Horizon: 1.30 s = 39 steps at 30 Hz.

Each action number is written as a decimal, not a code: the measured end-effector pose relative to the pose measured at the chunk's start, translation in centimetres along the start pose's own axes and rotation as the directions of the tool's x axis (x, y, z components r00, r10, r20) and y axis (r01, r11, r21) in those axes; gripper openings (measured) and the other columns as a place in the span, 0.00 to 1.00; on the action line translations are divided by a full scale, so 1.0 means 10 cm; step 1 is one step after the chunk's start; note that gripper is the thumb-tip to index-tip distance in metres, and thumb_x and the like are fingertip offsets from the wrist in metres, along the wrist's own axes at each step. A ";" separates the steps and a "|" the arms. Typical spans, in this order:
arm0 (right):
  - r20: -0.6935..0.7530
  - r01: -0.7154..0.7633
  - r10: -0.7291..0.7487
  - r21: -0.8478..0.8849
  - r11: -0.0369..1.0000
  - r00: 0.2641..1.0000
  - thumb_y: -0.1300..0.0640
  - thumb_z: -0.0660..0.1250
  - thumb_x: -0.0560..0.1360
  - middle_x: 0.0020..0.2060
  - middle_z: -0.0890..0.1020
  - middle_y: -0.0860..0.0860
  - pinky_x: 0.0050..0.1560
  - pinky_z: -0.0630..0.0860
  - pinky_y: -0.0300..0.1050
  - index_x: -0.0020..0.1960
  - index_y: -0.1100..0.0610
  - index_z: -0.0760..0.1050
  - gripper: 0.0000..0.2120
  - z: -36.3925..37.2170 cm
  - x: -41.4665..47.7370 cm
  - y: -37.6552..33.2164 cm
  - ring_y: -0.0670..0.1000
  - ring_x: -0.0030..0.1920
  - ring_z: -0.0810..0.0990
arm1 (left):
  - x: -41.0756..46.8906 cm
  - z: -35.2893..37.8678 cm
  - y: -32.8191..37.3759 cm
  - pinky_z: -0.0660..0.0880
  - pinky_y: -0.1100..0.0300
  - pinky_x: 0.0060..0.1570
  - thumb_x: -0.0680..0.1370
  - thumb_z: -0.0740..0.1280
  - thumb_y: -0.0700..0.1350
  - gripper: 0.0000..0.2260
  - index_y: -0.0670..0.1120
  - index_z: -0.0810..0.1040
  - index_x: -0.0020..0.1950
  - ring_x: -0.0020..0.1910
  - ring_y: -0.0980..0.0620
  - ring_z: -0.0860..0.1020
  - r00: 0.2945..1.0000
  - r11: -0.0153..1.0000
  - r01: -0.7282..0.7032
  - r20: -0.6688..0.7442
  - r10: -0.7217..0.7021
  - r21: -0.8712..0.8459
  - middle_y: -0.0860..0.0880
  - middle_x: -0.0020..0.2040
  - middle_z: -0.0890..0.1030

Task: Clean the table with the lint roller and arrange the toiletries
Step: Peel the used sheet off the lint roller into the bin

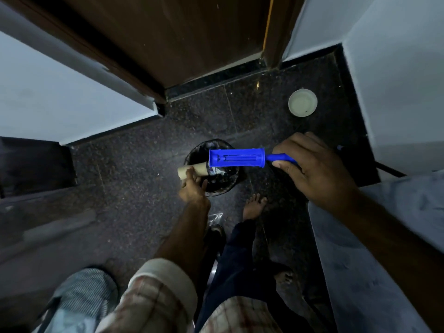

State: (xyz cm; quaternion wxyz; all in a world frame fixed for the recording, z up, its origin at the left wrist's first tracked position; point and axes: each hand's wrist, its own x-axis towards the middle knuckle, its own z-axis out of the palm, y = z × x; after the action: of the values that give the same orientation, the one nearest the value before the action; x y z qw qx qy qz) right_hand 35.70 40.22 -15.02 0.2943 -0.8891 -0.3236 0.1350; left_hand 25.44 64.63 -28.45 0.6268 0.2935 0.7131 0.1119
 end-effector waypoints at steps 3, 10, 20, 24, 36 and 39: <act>0.031 0.003 -0.003 0.007 1.000 1.000 0.59 0.70 0.79 0.49 0.80 0.53 0.51 0.76 0.55 0.55 0.59 0.80 0.06 0.14 0.05 0.05 0.55 0.49 0.76 | 0.16 0.07 -0.08 0.82 0.55 0.48 0.84 0.72 0.43 0.08 0.42 0.77 0.47 0.48 0.47 0.82 0.998 1.000 0.023 -0.053 -0.021 0.021 0.41 0.50 0.81; 0.073 0.014 -0.013 -0.011 1.000 0.997 0.58 0.69 0.79 0.48 0.79 0.53 0.53 0.75 0.55 0.54 0.59 0.80 0.06 0.36 0.14 0.13 0.56 0.49 0.76 | 0.43 0.21 -0.19 0.80 0.50 0.71 0.85 0.71 0.46 0.19 0.35 0.78 0.71 0.55 0.46 0.81 0.996 0.995 0.080 -0.023 -0.082 -0.062 0.42 0.55 0.82; 0.134 0.077 -0.072 -0.027 0.997 0.988 0.58 0.70 0.79 0.48 0.79 0.53 0.52 0.75 0.53 0.54 0.58 0.79 0.06 0.64 0.23 0.07 0.55 0.48 0.75 | 0.59 0.02 -0.29 0.71 0.52 0.73 0.89 0.57 0.57 0.25 0.44 0.73 0.80 0.75 0.44 0.76 0.976 0.976 0.197 0.071 -0.204 0.095 0.43 0.76 0.78; 0.124 0.077 -0.074 -0.022 0.997 0.990 0.59 0.70 0.78 0.48 0.79 0.53 0.50 0.74 0.52 0.54 0.58 0.79 0.06 0.62 0.22 0.02 0.54 0.47 0.74 | 0.53 0.00 -0.14 0.69 0.53 0.74 0.89 0.52 0.57 0.26 0.44 0.73 0.81 0.72 0.46 0.75 0.970 0.985 0.103 0.207 -0.131 0.140 0.44 0.73 0.78; -0.180 -0.010 0.001 -0.047 0.999 0.984 0.61 0.71 0.78 0.50 0.81 0.55 0.53 0.75 0.56 0.56 0.60 0.81 0.07 -0.19 0.11 -0.27 0.58 0.50 0.77 | -0.97 -0.04 0.58 0.80 0.64 0.41 0.79 0.73 0.46 0.04 0.53 0.88 0.49 0.40 0.58 0.83 0.569 0.746 -0.619 0.514 0.642 -0.247 0.57 0.45 0.87; -0.269 -0.021 -0.001 -0.077 0.997 0.963 0.59 0.70 0.78 0.49 0.82 0.54 0.52 0.75 0.56 0.55 0.59 0.82 0.07 -0.52 -0.03 -0.38 0.59 0.49 0.78 | -1.40 -0.08 0.65 0.78 0.63 0.44 0.81 0.73 0.47 0.04 0.54 0.88 0.51 0.39 0.55 0.80 0.426 0.647 -0.722 0.580 0.694 -0.243 0.55 0.45 0.86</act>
State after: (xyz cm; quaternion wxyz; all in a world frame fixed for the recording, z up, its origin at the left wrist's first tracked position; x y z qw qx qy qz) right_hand 35.87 40.13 -8.61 0.2995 -0.9117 -0.2812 0.0015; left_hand 27.09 62.22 -13.25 0.7135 0.5974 0.2725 0.2444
